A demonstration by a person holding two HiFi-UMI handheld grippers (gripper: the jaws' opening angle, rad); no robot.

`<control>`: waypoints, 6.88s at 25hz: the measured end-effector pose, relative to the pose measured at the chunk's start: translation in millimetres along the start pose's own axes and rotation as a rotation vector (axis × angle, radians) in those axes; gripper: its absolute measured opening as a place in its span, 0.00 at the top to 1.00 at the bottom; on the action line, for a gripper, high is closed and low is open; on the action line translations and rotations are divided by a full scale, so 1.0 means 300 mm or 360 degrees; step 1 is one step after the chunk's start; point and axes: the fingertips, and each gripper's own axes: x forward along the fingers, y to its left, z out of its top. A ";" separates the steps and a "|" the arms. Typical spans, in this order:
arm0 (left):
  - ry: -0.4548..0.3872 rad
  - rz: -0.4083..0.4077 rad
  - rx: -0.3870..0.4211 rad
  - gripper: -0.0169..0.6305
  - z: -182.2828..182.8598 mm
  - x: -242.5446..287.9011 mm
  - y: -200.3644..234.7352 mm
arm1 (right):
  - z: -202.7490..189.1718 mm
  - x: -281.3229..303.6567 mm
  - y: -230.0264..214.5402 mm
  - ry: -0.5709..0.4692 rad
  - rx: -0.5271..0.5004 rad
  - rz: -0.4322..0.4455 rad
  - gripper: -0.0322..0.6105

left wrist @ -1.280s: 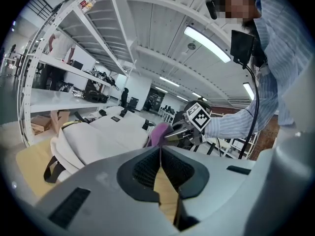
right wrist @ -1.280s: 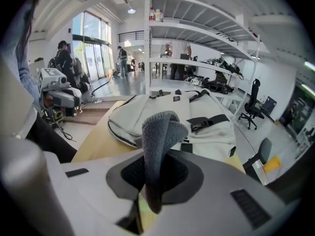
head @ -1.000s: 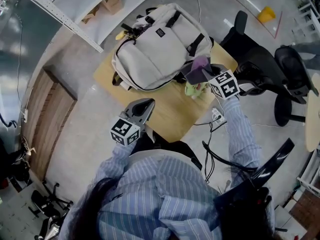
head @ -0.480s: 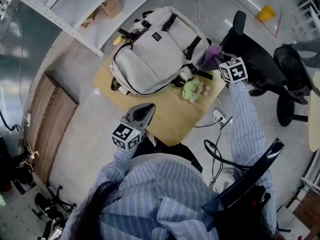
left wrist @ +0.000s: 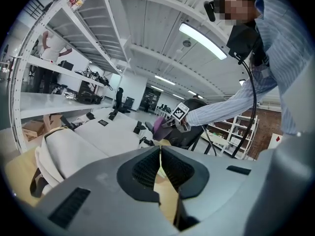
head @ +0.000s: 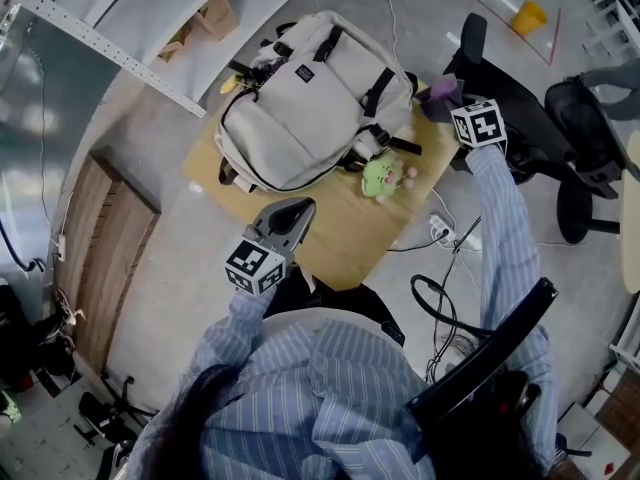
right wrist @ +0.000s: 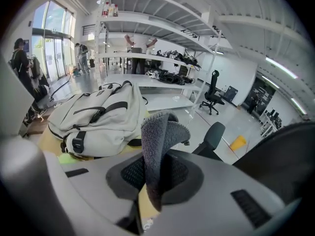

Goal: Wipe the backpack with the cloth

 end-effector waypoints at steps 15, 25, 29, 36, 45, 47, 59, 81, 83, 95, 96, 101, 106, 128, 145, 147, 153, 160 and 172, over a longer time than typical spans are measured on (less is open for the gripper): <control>0.0062 -0.0256 0.0055 0.95 0.028 0.027 0.088 | 0.022 -0.040 0.021 0.0054 0.0135 -0.0118 0.89; 0.0089 -0.0393 0.0059 0.95 0.129 0.018 0.333 | 0.146 0.037 0.061 0.0172 0.0136 -0.0141 0.89; 0.0093 -0.0399 0.0049 0.95 0.158 -0.002 0.447 | 0.237 0.089 0.080 0.0208 0.0074 -0.0140 0.89; 0.0064 -0.0331 0.0003 0.95 0.195 -0.040 0.634 | 0.422 0.188 0.103 0.0235 -0.0006 -0.0127 0.89; 0.0054 -0.0255 -0.0081 0.95 0.175 -0.096 0.796 | 0.673 0.366 0.204 0.0229 -0.0184 -0.0049 0.89; 0.0051 -0.0242 -0.0094 0.95 0.172 -0.103 0.823 | 0.725 0.406 0.222 0.0222 -0.0215 -0.0032 0.89; 0.0009 -0.0090 -0.0162 0.95 0.158 -0.169 0.977 | 1.022 0.571 0.344 0.0125 -0.0397 0.0049 0.89; -0.0055 0.0082 -0.0209 0.95 0.139 -0.327 1.077 | 1.212 0.668 0.686 0.0086 -0.0668 0.0205 0.89; -0.0063 0.0095 -0.0214 0.95 0.136 -0.342 1.082 | 1.185 0.665 0.714 0.0105 -0.0656 0.0215 0.89; -0.0069 0.0053 -0.0197 0.95 0.119 -0.360 1.042 | 1.070 0.563 1.054 0.0013 -0.0582 0.0416 0.89; -0.0067 0.0044 -0.0192 0.95 0.118 -0.360 1.036 | 1.063 0.557 1.087 0.0007 -0.0567 0.0429 0.89; -0.0063 0.0012 -0.0171 0.95 0.114 -0.377 1.007 | 1.022 0.523 1.249 -0.0020 -0.0506 0.0523 0.89; -0.0054 0.0014 -0.0173 0.95 0.092 -0.413 0.990 | 0.967 0.488 1.371 -0.0007 -0.0426 0.0565 0.89; -0.0062 0.0154 -0.0214 0.95 0.054 -0.537 1.095 | 0.719 0.248 1.907 -0.0024 -0.0338 0.0958 0.89; -0.0046 0.0075 -0.0188 0.95 0.073 -0.476 1.046 | 0.937 0.205 1.572 -0.0399 0.0251 0.0628 0.89; -0.0030 0.0050 -0.0183 0.95 0.064 -0.469 1.020 | 0.918 0.225 1.547 -0.0377 0.0291 0.0604 0.89; 0.0004 0.0034 -0.0181 0.95 0.038 -0.459 0.948 | 0.795 0.220 1.515 -0.0309 0.0353 0.0586 0.89; 0.0031 0.0036 -0.0155 0.95 0.036 -0.419 0.853 | 0.629 0.133 1.447 -0.0278 0.0423 0.0578 0.89; 0.0067 -0.0090 -0.0099 0.95 0.026 -0.311 0.646 | 0.327 -0.063 1.342 -0.0245 0.0554 0.0507 0.89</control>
